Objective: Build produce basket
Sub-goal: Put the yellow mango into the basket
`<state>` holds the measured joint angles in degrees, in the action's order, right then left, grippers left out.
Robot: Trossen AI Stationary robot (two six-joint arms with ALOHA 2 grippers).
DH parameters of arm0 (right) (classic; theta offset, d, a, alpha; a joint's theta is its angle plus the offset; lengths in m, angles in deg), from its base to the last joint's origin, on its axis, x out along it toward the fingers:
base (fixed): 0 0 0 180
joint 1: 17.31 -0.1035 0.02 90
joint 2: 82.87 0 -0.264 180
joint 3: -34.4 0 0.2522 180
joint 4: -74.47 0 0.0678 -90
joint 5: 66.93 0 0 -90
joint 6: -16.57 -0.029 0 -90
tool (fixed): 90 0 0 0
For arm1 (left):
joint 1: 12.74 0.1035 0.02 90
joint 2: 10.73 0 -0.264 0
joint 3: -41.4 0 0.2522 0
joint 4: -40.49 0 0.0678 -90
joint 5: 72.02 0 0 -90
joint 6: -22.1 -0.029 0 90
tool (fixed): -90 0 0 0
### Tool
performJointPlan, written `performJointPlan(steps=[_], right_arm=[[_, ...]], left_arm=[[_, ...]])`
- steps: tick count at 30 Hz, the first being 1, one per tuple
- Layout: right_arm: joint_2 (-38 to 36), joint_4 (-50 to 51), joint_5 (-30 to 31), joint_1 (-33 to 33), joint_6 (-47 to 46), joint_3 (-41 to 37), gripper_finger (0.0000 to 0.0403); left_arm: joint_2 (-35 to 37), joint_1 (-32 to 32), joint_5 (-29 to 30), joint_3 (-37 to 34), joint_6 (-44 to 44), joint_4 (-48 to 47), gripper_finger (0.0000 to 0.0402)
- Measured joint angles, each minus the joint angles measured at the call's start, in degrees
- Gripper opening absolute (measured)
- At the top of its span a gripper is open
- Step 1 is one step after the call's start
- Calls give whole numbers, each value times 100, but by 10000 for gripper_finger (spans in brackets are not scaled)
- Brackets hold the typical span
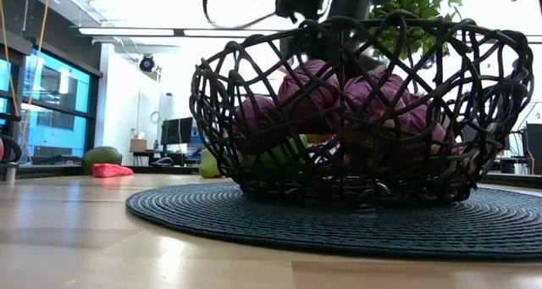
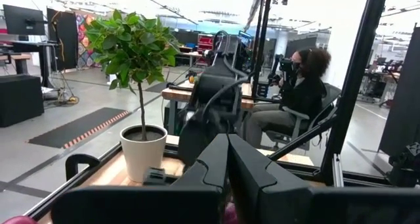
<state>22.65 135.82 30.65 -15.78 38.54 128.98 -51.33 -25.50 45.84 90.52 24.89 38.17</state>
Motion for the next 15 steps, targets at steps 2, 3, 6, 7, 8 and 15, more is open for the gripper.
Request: performJointPlan(steps=[2,3,6,7,8,15], right_arm=[[67,-37,159,18,-193,0,197],[79,-10,175,34,-215,0,198],[103,78,-249,80,112,0,205],[103,121,-433,85,293,0,208],[101,119,-539,87,460,0,211],[101,6,-458,77,651,0,224]], left_arm=[[0,-2,0,0,0,0,0],[0,-2,0,0,0,0,0],[0,-2,0,0,0,0,0],[0,-1,2,0,0,0,0],[0,-2,14,0,0,0,0],[0,1,130,0,0,2,0]])
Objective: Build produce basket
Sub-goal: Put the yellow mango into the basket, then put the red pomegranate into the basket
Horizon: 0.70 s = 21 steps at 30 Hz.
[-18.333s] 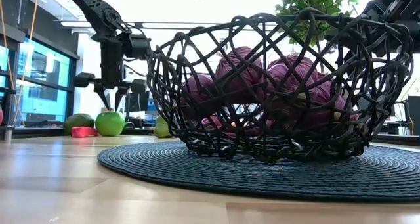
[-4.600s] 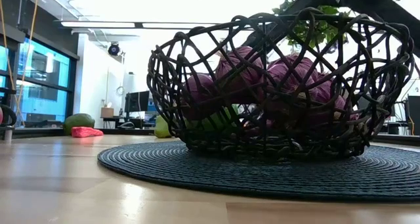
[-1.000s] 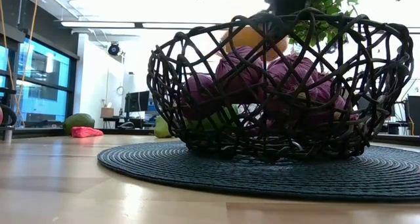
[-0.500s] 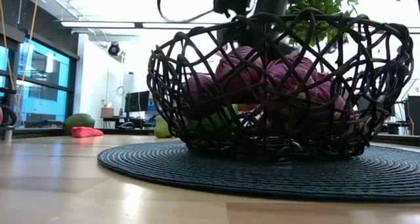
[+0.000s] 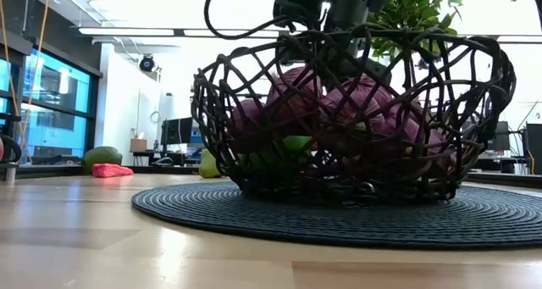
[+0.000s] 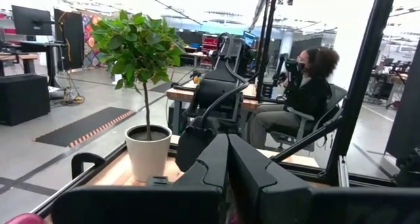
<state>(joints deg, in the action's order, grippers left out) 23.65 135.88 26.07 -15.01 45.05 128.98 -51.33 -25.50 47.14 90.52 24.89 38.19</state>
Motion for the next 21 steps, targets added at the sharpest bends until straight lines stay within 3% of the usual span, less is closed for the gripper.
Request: performJointPlan(steps=[6,14,21], right_arm=[[0,-1,2,-4,-6,0,252],[-29,2,62,-2,0,-9,325],[-615,401,-28,38,-219,-11,348]], left_arm=[[0,-2,1,0,2,0,0],[0,-2,1,0,4,0,0],[0,-2,1,0,2,2,0]])
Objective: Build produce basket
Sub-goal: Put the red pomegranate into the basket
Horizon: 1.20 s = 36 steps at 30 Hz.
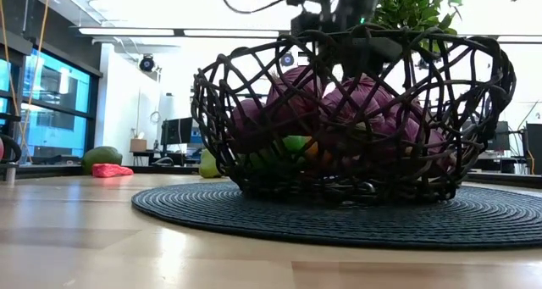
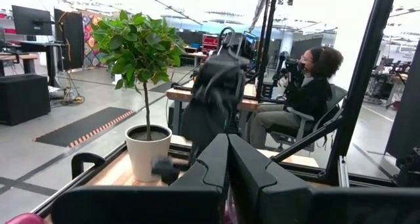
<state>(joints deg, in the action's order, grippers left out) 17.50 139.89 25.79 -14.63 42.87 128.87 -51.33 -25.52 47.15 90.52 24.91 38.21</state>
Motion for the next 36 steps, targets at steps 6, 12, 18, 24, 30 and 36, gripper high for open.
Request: performJointPlan(steps=[6,12,18,24,30,36], right_arm=[[-951,157,-885,243,-1446,-275,348],[-2667,-1804,-1489,219,-3188,-2324,348],[-4173,-4613,-620,-102,-5517,-4131,348],[-4653,-7750,305,-350,-6036,-5032,348],[-4646,-9063,822,-435,-5931,-5084,348],[-4637,-8309,474,-489,-4529,-4843,348]], left_arm=[[0,0,0,0,0,0,0],[0,0,0,0,2,0,0],[0,0,123,0,0,0,0],[0,-2,152,0,0,-2,0],[0,1,151,0,0,-2,0],[0,0,151,0,3,-2,0]])
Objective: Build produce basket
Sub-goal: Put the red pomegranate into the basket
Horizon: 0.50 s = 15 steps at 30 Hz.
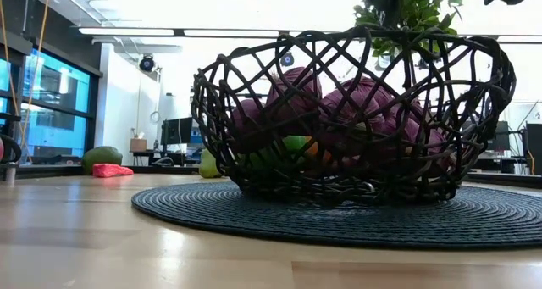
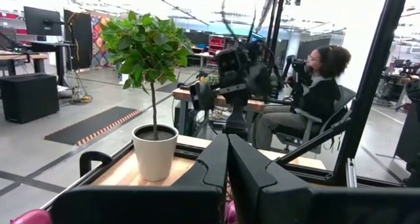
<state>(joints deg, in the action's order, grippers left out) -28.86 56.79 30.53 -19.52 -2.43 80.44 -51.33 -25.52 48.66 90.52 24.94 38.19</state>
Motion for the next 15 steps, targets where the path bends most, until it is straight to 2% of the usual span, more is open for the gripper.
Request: performJointPlan(steps=[4,9,12,15], right_arm=[[4,571,-6,-53,1154,224,348],[4,992,-8,-41,1390,340,342],[0,1172,-23,-31,1393,349,317],[2,1303,-108,-31,1401,349,270]], left_arm=[[0,0,-22,0,-1,0,0],[0,0,-17,0,-3,-4,0],[0,0,-17,0,-3,-4,0],[0,0,-12,0,-3,-4,0]])
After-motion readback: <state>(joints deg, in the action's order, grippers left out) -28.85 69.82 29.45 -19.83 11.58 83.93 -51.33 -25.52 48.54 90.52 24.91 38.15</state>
